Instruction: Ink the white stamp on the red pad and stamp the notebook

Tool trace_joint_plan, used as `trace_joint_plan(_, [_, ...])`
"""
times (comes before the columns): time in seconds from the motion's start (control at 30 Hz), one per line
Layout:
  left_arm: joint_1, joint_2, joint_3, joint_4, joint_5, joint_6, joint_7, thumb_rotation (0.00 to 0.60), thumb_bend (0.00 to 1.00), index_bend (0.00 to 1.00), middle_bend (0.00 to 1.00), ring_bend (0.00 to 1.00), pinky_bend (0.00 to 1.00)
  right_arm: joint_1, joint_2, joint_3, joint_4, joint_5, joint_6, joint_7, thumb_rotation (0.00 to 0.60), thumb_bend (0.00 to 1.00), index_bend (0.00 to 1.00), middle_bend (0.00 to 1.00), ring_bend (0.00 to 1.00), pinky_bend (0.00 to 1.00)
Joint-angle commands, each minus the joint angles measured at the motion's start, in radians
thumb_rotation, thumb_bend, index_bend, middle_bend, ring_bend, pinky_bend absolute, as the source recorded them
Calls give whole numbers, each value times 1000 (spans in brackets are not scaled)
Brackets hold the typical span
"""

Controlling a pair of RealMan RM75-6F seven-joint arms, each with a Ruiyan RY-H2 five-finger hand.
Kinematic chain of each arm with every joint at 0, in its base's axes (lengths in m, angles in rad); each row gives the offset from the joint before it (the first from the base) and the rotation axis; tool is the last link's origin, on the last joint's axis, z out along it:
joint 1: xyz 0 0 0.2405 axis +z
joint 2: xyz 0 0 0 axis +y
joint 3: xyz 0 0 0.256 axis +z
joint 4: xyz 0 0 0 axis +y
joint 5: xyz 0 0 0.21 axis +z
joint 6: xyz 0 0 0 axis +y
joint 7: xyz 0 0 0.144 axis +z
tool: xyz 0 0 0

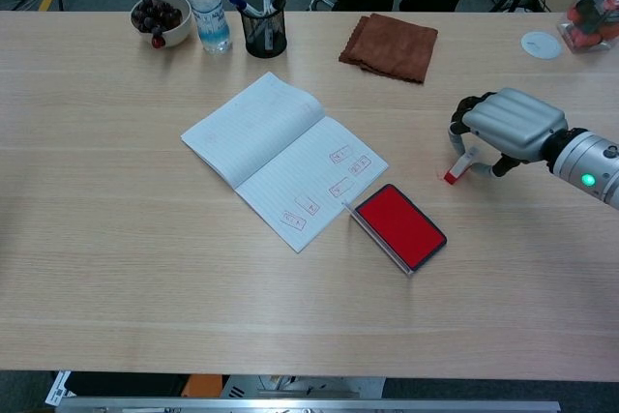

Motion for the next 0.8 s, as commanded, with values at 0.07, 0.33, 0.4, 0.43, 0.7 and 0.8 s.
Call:
trace_joint_plan(0.07, [0,-1,0,0,0,-1,1,600,276,218,191,219,134,1,-2,1,4,3,-3,2,600,258,515,388,192,291])
trace_joint_plan(0.33, [-1,-1,-1,-1,-2,-3,3,600,276,218,191,218,134,7,-9,4,11,5,-7,6,600,258,528,390,193,291])
trace_joint_plan(0.4, [-1,-1,-2,-1,-3,-3,3,600,276,218,191,218,134,9,-12,3,13,6,-9,6,600,258,539,392,194,291])
trace_joint_plan(0.43, [-1,-1,-2,0,-4,-3,3,600,276,218,191,218,134,9,-13,3,14,7,-11,6,600,258,544,395,196,291])
trace_joint_plan(0.7, [0,-1,-2,3,-5,-4,-1,600,276,218,190,219,134,12,-18,4,18,14,-18,9,600,318,613,424,218,291])
trace_joint_plan(0.8, [0,-1,-2,4,-5,-4,-2,600,276,218,191,219,134,11,-13,6,8,16,-14,13,600,328,631,433,224,291])
